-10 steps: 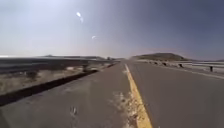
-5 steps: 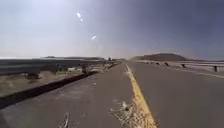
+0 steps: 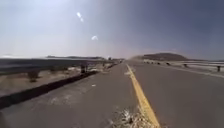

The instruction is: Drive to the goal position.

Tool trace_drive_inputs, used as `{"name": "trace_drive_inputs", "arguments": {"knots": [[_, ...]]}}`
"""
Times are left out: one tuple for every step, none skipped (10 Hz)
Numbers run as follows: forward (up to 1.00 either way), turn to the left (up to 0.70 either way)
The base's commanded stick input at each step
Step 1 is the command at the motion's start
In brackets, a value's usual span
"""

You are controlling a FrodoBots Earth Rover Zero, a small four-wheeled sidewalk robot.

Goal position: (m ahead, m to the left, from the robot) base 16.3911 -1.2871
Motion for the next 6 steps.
{"name": "trace_drive_inputs", "arguments": {"knots": [[0.5,0.0],[0.5,0.0],[0.5,0.0],[0.5,0.0],[0.5,0.0],[0.5,0.0]]}}
